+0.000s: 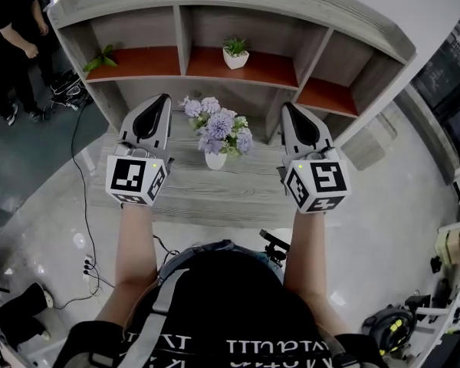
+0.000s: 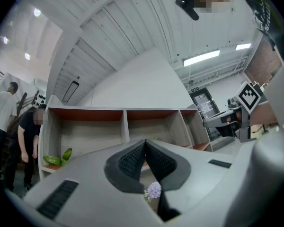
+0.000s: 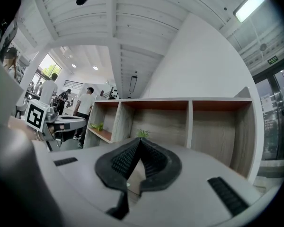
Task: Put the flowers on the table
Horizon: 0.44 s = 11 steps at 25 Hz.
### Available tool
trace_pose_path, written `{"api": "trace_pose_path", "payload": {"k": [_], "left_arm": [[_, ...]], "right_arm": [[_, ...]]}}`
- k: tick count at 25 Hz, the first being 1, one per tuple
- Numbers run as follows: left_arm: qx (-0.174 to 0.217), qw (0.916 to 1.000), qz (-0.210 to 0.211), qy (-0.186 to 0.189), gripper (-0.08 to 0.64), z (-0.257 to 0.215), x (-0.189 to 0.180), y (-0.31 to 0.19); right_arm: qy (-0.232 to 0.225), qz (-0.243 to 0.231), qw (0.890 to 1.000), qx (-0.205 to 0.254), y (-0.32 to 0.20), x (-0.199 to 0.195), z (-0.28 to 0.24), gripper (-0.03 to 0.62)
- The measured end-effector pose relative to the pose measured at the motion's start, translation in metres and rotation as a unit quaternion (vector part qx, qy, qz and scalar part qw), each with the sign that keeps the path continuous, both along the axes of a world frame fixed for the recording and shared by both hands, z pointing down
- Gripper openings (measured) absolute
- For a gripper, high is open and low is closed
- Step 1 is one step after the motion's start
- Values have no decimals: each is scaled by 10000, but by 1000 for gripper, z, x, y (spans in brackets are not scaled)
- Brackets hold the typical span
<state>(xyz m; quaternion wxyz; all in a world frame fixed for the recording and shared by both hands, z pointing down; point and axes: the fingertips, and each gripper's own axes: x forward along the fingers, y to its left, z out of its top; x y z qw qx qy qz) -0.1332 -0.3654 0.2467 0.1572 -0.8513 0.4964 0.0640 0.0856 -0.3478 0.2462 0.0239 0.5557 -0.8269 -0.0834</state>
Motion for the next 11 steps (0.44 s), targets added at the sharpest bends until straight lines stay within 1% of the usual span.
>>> {"api": "trace_pose_path", "payload": {"k": [3, 7, 11], "left_arm": [[34, 10000, 47, 42, 12, -2, -1, 2], [-3, 10000, -14, 19, 12, -1, -4, 0], [8, 10000, -31, -17, 12, -2, -5, -1]], "right_arm": [[41, -1, 10000, 47, 0, -1, -3, 15], [36, -116, 9998, 150, 2, -5, -8, 15], [52, -103, 9996, 271, 3, -6, -13, 15]]}}
